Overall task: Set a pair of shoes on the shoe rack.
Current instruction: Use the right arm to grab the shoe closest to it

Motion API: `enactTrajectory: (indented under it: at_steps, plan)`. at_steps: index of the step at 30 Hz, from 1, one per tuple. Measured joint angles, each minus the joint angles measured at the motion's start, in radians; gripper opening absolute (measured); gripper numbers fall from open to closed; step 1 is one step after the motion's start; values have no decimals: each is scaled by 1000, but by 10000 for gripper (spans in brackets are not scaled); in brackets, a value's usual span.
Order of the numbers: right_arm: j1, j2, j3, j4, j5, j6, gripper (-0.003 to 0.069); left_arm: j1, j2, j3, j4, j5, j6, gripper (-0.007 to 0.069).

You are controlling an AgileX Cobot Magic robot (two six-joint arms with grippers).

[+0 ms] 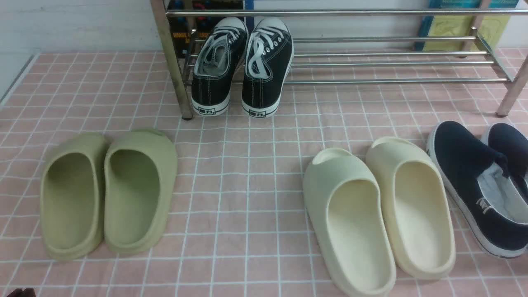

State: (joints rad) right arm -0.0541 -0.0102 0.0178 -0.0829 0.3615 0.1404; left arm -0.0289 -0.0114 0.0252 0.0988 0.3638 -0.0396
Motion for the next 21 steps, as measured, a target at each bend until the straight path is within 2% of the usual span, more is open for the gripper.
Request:
enactTrajectory:
  at_steps: [21]
  plan:
    - [0, 0, 0, 1, 0, 0, 240, 0, 0, 0, 0, 0, 0, 104]
